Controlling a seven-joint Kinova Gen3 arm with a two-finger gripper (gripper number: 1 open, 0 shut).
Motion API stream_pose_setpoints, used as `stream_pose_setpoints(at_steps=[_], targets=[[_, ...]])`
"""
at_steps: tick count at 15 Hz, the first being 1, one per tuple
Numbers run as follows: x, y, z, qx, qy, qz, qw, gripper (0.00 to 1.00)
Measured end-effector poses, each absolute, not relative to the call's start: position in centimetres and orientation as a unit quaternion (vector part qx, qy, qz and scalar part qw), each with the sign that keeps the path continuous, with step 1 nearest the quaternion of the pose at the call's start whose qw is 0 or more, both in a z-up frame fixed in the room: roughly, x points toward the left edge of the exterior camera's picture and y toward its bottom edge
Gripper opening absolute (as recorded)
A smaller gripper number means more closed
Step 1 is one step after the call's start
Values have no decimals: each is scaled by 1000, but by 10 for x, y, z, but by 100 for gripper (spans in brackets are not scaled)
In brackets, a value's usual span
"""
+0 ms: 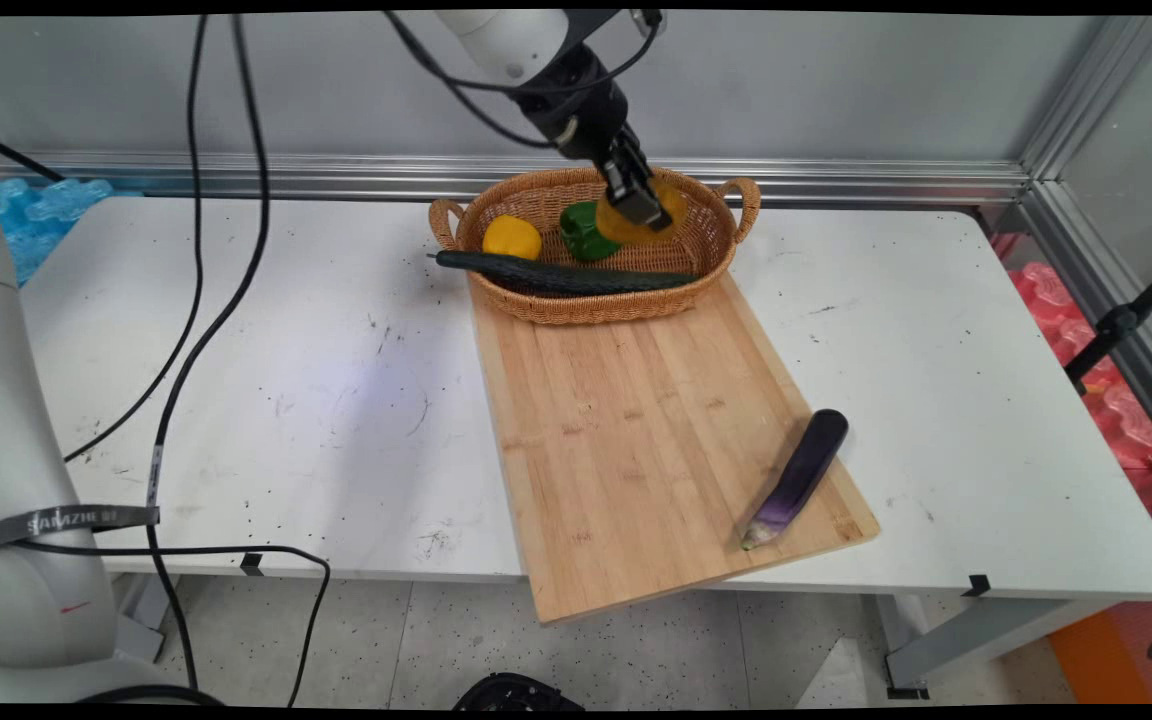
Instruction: Place the picked object on the cutting board
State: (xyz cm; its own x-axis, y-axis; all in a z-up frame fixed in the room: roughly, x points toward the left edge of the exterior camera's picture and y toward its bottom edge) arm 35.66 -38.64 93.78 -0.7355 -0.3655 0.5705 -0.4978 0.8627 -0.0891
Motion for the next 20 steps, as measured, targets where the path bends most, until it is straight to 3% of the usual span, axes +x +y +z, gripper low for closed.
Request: stream_pose_setpoints(at_steps=[10, 20], targets=[[338, -327, 926, 151, -943, 78, 287, 0], [331, -312, 868, 159, -950, 66, 259, 0]])
